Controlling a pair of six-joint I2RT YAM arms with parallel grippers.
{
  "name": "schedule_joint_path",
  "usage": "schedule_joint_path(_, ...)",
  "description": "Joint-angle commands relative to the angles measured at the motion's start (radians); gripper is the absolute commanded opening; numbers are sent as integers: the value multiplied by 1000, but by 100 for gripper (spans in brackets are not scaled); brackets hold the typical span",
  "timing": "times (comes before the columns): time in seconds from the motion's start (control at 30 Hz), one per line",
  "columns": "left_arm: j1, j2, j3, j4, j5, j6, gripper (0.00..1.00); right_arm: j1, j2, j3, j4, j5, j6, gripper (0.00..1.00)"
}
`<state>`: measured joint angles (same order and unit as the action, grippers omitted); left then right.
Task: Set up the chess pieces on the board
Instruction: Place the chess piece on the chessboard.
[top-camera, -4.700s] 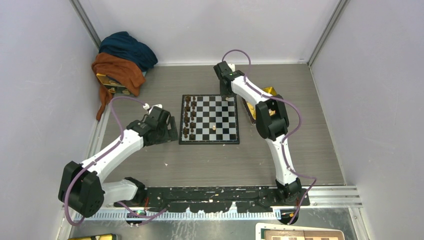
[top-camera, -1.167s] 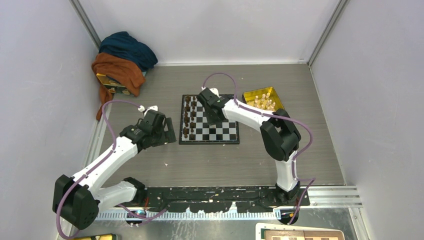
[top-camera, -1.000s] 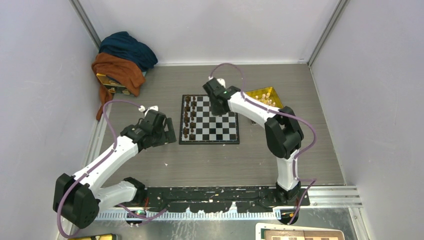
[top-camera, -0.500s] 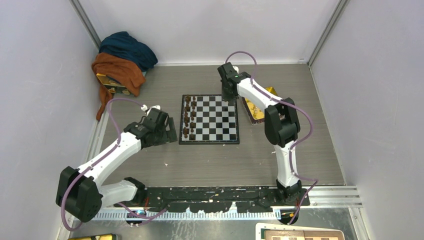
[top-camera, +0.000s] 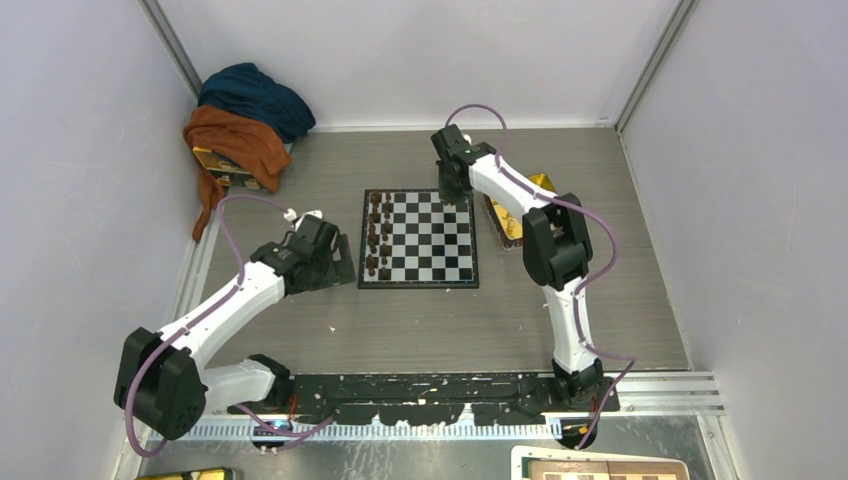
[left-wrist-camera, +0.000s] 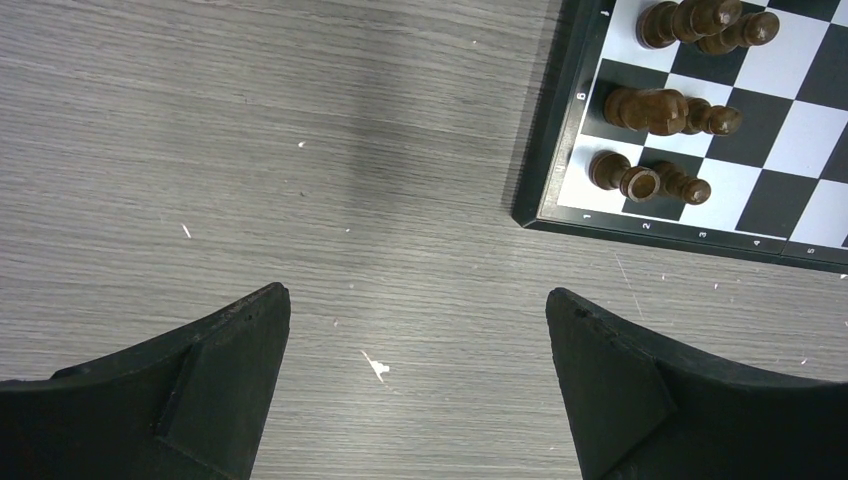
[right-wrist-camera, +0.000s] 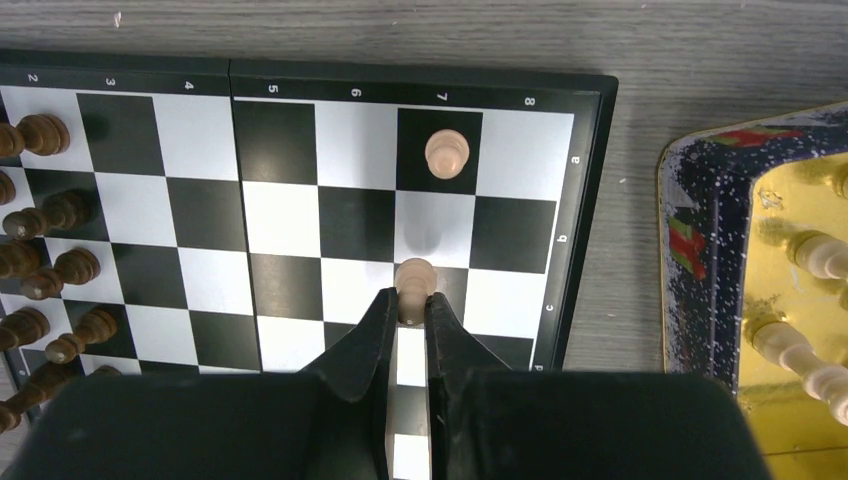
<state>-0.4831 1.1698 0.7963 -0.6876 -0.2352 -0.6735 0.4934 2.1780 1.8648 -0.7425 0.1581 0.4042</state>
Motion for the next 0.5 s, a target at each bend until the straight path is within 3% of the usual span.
schedule_joint_path(0.0, 3, 2, 25, 37, -6, -8, 100, -10, 21, 54, -6, -14, -11, 1)
schedule_joint_path(0.47, 3, -12, 6, 36, -1, -18, 100, -28, 46, 47, 6, -21, -19, 3)
